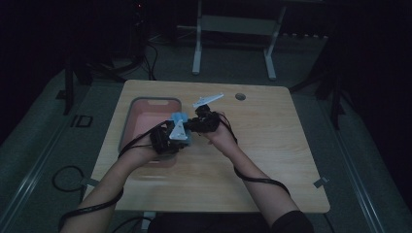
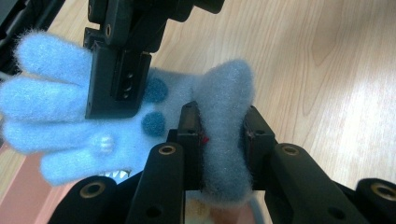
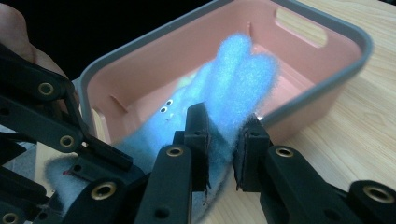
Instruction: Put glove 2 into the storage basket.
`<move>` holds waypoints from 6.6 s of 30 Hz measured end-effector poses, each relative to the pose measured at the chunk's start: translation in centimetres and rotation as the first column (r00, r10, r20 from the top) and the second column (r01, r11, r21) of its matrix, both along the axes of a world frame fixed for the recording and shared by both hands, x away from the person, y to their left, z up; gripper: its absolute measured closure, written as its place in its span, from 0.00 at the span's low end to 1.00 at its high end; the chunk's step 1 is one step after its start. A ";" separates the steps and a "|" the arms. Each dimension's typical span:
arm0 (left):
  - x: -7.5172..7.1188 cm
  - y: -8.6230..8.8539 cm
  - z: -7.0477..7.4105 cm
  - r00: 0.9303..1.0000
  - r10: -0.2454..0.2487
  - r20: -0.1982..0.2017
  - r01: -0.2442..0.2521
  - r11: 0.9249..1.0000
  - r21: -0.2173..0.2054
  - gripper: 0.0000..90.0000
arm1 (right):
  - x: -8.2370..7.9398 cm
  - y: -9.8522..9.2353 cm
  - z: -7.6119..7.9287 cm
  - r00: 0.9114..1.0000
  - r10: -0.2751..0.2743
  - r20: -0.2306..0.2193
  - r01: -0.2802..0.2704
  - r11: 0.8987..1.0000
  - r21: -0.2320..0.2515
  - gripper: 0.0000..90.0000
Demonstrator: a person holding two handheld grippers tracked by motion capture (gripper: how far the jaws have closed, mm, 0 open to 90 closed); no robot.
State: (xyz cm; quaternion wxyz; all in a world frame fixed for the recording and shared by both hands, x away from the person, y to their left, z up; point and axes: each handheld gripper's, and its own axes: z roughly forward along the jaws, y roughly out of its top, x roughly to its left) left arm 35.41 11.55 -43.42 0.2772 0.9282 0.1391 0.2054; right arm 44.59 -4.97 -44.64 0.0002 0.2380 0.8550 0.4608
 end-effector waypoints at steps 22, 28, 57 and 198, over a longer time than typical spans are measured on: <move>-1.1 6.5 -0.1 0.996 0.090 -0.010 -0.090 0.996 -0.006 0.82 | 0.2 7.2 -0.1 0.997 0.081 -0.012 -0.080 0.997 0.006 0.87; -1.1 7.6 -0.1 0.995 0.103 -0.016 -0.103 0.995 0.003 0.82 | 0.1 8.7 -0.1 0.996 0.088 -0.007 -0.088 0.996 0.006 0.87; 1.3 6.8 -3.7 0.989 0.118 -0.094 -0.114 0.993 0.043 0.82 | 1.7 8.8 -3.8 0.998 0.034 -0.053 -0.038 0.995 -0.087 0.86; -5.0 -6.4 -11.6 0.979 0.005 -0.205 -0.058 0.966 -0.253 0.02 | -2.7 -7.9 -11.2 0.953 -0.270 0.133 0.287 0.950 -0.126 0.15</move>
